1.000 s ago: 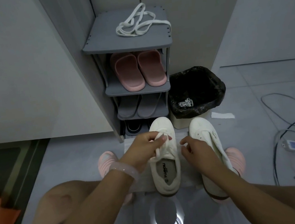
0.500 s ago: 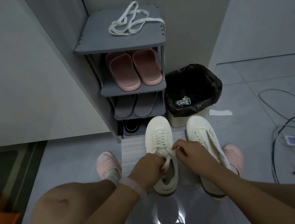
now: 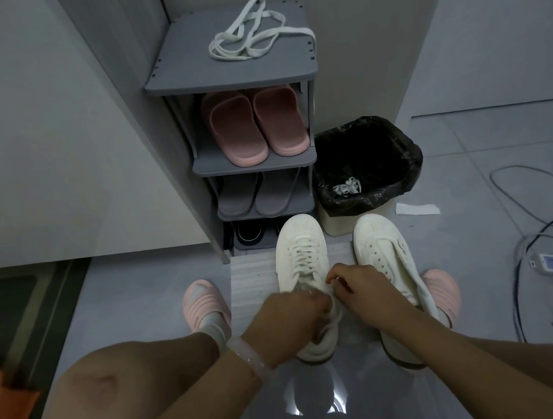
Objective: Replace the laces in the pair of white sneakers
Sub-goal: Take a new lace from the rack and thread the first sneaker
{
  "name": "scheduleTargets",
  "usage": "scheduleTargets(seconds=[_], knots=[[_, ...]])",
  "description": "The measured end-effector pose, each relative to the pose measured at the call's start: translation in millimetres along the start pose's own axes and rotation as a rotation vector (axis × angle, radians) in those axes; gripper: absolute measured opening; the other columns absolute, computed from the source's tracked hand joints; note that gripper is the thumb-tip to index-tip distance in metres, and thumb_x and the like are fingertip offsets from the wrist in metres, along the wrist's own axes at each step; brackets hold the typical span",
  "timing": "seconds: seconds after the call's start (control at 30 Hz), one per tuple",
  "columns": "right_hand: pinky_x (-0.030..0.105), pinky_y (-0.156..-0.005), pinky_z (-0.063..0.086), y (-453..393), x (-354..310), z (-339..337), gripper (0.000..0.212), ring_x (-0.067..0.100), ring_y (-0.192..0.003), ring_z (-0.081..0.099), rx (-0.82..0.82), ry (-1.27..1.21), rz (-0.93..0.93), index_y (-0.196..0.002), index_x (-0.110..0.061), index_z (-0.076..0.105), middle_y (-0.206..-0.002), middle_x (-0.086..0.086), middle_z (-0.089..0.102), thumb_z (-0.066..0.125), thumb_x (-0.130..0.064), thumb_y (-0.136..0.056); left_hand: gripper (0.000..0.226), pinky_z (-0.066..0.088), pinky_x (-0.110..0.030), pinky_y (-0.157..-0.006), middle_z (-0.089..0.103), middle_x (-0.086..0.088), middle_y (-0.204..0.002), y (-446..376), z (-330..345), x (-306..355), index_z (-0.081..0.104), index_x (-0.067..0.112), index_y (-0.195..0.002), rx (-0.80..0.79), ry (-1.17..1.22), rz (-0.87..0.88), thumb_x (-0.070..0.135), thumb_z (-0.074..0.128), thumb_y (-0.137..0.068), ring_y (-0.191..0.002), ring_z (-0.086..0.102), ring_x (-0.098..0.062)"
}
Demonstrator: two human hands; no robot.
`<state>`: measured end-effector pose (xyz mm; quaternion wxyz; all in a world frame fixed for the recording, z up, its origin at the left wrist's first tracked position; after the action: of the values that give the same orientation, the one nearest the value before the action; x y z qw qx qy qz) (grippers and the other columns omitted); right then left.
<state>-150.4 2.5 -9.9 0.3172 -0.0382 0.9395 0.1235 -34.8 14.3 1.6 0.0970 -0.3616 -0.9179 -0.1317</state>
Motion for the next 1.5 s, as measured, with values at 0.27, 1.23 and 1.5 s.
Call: scheduleTargets(seconds=[0.27,1.23,1.5], knots=[[0.018,-0.057,0.042,-1.1,9.9,10.8,0.027,0.009,-0.068,0.057,-0.134,-0.079,0.117,-0.113,-0.022,0.050,-0.079,-0.002,0.062,0.052,-0.039,-0.092,0.025,0.029,-0.029,-0.075,0.064,-0.002,-0.090,1.5,10.2,-8.6,0.059,0.020,-0.090,-0.025,-0.041,0.078,0.031,0.037,-0.092,-0.080,0.055,-0.021],[0.034,-0.091,0.042,7.0,61.5,-72.1,0.045,0.029,-0.115,0.046,-0.205,0.340,0.469,-0.131,-0.021,0.041,-0.126,0.012,0.043,0.052,-0.019,-0.087,0.040,0.042,-0.032,-0.083,0.060,-0.011,-0.117,30.4,2.3,-122.0,0.034,0.010,-0.133,-0.084,0.039,-0.618,0.027,0.035,-0.097,-0.105,0.058,-0.028],[0.023,-0.063,0.039,18.9,68.9,-54.3,0.026,0.016,-0.076,0.053,-0.281,0.553,0.529,-0.117,-0.009,0.047,-0.096,0.003,0.055,0.040,-0.018,-0.094,0.037,0.047,-0.038,-0.088,0.059,-0.011,-0.114,47.2,12.9,-121.4,0.039,0.011,-0.129,-0.144,0.181,-0.563,0.024,0.040,-0.095,-0.101,0.059,-0.027]])
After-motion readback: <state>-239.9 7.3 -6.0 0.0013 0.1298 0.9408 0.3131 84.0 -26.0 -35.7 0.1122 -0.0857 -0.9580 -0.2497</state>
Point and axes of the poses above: each hand's wrist, its own y-axis away from the middle knuckle, its own z-axis out of the palm, x = y × z, the point moved 6 cm from there along -y, towards the middle knuckle
